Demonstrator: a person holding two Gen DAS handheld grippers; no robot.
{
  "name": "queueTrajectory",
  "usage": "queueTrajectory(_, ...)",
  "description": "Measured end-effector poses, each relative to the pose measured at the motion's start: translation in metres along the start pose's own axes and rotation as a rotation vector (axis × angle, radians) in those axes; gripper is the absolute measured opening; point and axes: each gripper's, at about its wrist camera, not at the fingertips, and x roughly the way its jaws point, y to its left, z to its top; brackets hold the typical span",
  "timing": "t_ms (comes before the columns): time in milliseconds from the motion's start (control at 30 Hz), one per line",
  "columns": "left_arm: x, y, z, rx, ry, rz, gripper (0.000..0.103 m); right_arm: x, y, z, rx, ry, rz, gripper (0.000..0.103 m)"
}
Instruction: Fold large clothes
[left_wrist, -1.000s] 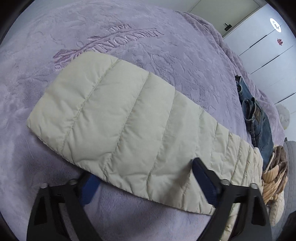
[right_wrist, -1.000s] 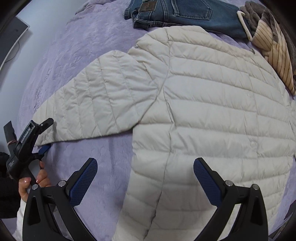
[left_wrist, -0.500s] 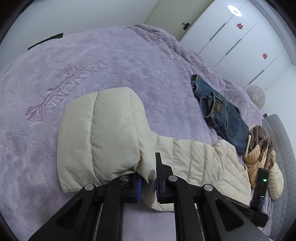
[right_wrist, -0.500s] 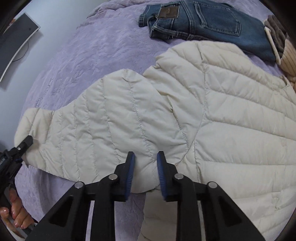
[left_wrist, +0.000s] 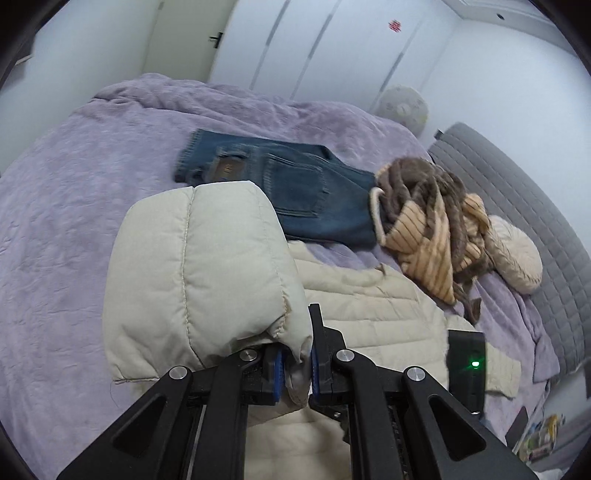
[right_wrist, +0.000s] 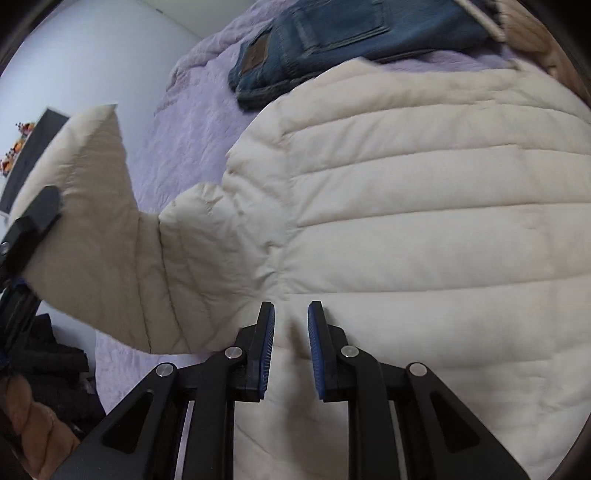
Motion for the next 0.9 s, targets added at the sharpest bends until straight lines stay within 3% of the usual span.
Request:
queueTrajectory(100, 0.043, -0.062, -0.009, 0.115, 0.062, -0.017, 0.012, -0.053, -0.053, -0.003, 0.043, -0.074, -0.098, 0.021)
queueTrajectory(300, 0.127, -0.148, -0.048, 0.323, 0.220, 0.061, 0.013, -0.124, -0.158, -0.020, 0.185, -0.147, -0.250, 0.021)
queueTrajectory(467, 0.168, -0.176, -0.084, 0.496, 0.320, 0.200, 0.013, -0.140, -0.213, -0.027, 0.283, -0.156, -0.265, 0.021)
queueTrajectory(667, 0.170, -0.196, -0.104, 0.640, 0.308, 0.282, 0.013, -0.146, -0.244, -0.032, 0.320, -0.181, -0.227, 0.021)
queueTrajectory(700, 0.169, -0.197, -0.104, 0.643, 0.312, 0.287, 0.020, -0.146, -0.245, -0.028, 0.322, -0.185, -0.224, 0.021)
queueTrajectory(733, 0.168, -0.197, -0.103, 0.638, 0.318, 0.278, 0.033, -0.149, -0.247, -0.029, 0.323, -0.188, -0.223, 0.021)
queueTrajectory(767, 0.166, -0.196, -0.102, 0.625, 0.314, 0.269, 0.075, -0.152, -0.247, -0.031, 0.324, -0.190, -0.223, 0.021)
queueTrajectory(800, 0.162, -0.197, -0.100, 0.612, 0.287, 0.269, 0.103, -0.155, -0.249, -0.033, 0.325, -0.193, -0.223, 0.021)
queueTrajectory(833, 0.155, -0.198, -0.099, 0.610, 0.245, 0.267, 0.103, -0.156, -0.250, -0.031, 0.327, -0.194, -0.224, 0.021)
queueTrajectory(900, 0.148, -0.202, -0.098, 0.624, 0.242, 0.243, 0.103, -0.160, -0.253, -0.033, 0.334, -0.195, -0.227, 0.021)
